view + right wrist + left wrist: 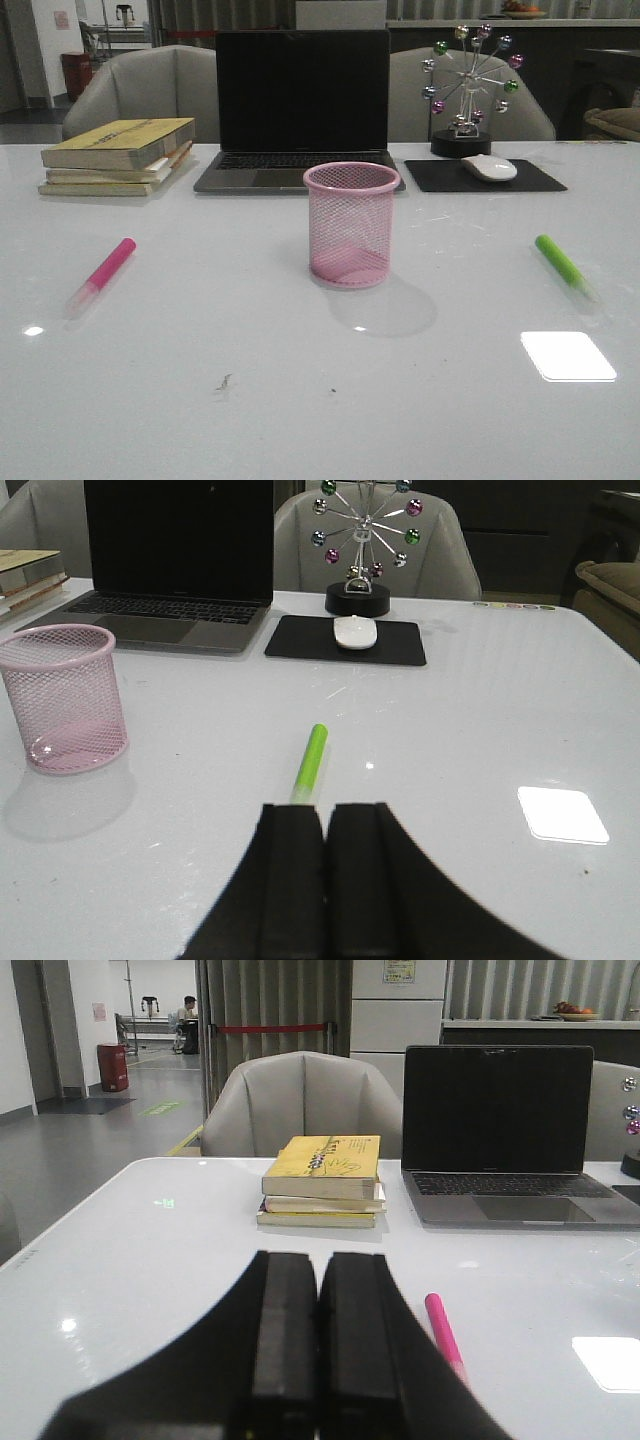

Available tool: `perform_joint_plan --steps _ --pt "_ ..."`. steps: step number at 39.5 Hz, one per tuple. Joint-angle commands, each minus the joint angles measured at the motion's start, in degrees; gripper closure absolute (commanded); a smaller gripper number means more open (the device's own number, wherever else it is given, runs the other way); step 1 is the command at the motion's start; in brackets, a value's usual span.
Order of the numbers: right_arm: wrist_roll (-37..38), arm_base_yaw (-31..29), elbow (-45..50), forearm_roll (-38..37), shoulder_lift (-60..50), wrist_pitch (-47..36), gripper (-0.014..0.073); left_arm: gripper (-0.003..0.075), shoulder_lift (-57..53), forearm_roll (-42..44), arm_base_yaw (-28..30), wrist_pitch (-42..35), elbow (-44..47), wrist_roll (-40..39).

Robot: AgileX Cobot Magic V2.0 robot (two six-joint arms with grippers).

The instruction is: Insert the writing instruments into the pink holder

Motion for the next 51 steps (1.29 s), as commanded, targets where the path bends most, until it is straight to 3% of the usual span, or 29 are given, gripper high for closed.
perform_joint_plan --steps 1,34,44,51 --pt "0.13 -0.19 0.02 -0.04 -1.01 -4.76 0.0564 0.0629 -1.25 -0.46 -0.06 -5.18 0.12 -0.48" --pt "0.13 -0.19 0.02 -0.04 -1.01 -5.25 0.0564 0.0629 -1.25 -0.46 -0.06 -5.91 0.12 -0.48" --pt "0.13 -0.19 0.02 -0.09 -1.01 -7.92 0.0564 0.0629 -1.25 -0.46 -0.06 -15.89 0.12 -0.53" --pt "0.46 -0.19 -0.03 -0.04 -1.01 -20.63 0.0564 0.0629 -1.25 -2.42 -0.06 -20.15 -1.91 -0.66"
